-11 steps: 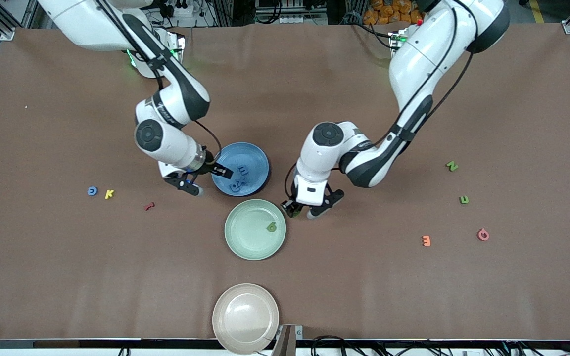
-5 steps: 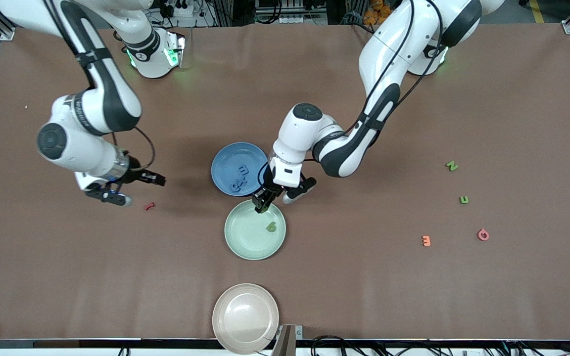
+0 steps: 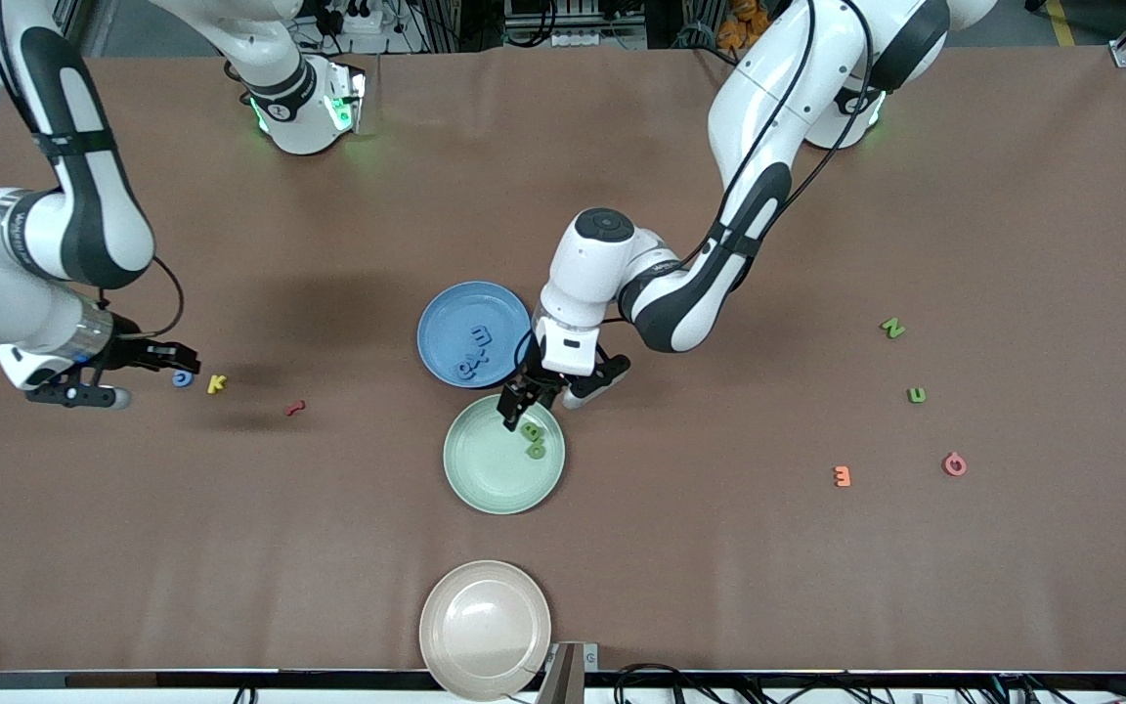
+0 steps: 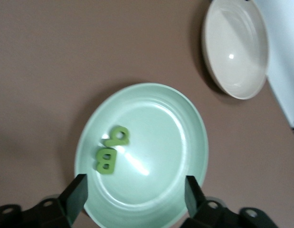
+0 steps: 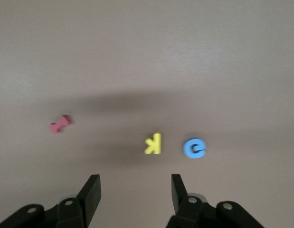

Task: Sort letters by color into matching plates
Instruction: 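Release the B onto the green plate while the right gripper releases the g, then grasp the blue c with the right gripper while the left gripper withdraws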

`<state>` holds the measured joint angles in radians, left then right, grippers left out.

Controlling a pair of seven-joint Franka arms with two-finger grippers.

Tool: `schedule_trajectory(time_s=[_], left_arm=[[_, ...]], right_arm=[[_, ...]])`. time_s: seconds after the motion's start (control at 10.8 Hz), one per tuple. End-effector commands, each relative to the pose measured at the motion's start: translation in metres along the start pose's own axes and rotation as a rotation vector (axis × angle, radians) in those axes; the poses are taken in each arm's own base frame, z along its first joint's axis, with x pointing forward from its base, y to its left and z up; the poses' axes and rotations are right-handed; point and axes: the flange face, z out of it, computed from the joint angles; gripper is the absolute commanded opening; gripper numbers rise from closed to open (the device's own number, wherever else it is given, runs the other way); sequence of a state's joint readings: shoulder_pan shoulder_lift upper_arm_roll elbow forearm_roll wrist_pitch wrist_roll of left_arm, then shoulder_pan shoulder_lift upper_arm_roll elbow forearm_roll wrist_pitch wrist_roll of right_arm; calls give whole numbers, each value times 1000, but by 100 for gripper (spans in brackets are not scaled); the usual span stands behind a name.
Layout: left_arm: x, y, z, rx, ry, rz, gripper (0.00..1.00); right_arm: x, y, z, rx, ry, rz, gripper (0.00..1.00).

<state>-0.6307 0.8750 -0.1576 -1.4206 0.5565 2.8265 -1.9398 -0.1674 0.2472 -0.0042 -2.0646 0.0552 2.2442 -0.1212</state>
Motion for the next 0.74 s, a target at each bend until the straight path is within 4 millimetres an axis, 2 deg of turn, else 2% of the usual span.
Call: schedule_trajectory(time_s=[0.0,0.19,0.37,0.46,0.65], left_arm=[[38,-17,8,179,68,136,100],[65,-21,3,292,58,245,100],[104,-26,-15,417,-39,326,100],[137,-31,-33,491,-117,376,100],[208,-52,-64,593,-252,434,100]], right_arm=[[1,34,19,-38,20,-74,69],[-4,62,31,-44,5,-114,69],[-4,82,42,-55,25,-150,69],[-4,94,52,-64,37,-144,68],[-2,97,70,-64,45,-134,63]])
